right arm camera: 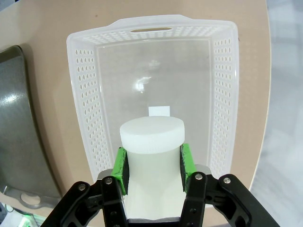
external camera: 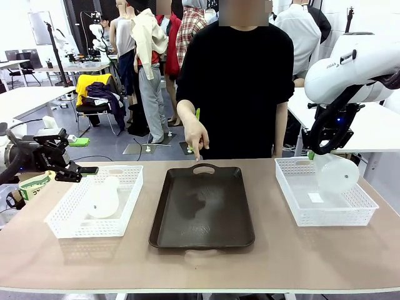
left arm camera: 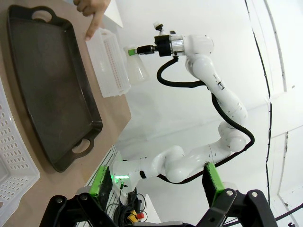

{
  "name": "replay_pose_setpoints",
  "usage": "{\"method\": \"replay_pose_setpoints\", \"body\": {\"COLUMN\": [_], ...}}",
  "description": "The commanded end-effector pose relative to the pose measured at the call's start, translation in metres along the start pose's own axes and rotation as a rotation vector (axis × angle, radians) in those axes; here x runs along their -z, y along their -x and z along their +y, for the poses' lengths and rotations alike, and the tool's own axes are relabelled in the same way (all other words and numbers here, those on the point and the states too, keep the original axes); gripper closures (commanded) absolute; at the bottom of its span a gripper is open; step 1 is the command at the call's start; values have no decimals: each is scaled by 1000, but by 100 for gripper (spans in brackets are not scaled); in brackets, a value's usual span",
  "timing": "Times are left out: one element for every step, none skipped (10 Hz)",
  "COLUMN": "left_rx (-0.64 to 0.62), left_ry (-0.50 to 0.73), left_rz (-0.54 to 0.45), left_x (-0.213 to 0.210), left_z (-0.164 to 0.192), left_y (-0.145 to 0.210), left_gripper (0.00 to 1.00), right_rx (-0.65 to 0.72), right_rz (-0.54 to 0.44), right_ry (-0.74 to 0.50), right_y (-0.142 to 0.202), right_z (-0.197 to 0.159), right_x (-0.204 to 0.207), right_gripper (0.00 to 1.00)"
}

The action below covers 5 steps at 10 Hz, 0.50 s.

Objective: Prepare the laboratory tools.
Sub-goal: While moving the picked Big flask to the Handle tray indicated by the person, stop as directed by the person.

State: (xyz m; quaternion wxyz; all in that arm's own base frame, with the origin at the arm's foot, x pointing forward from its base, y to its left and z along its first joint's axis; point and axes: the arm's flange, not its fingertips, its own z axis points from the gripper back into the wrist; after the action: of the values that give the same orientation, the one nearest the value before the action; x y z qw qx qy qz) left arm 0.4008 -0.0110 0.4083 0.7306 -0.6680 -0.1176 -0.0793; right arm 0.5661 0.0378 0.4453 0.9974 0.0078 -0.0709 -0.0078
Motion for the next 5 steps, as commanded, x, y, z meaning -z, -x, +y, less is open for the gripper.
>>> {"method": "replay_pose_setpoints", "body": {"left_rx": [2,2,2,2,2], "left_ry": [7,7,7,7,7], "left_rz": [-2,-2,-2,-2,-2], "left_x": [-1,-1,-1,-1,-1], "left_z": [-2,-2,-2,-2,-2], "left_y": [1,1,1,1,1], "left_gripper": [0,0,0,0,0], "right_rx": [9,9,9,0,-32], "right_rz": [-4,-4,-4,0,-48], "right_ry": [-1,-1,-1,0,-33], "right_y": [-4,-4,-4,0,1], "right_z": [1,1,1,0,9], "right_x": [-1,-1,-1,0,-8], "right_gripper": [100,100,100,100,100]}}
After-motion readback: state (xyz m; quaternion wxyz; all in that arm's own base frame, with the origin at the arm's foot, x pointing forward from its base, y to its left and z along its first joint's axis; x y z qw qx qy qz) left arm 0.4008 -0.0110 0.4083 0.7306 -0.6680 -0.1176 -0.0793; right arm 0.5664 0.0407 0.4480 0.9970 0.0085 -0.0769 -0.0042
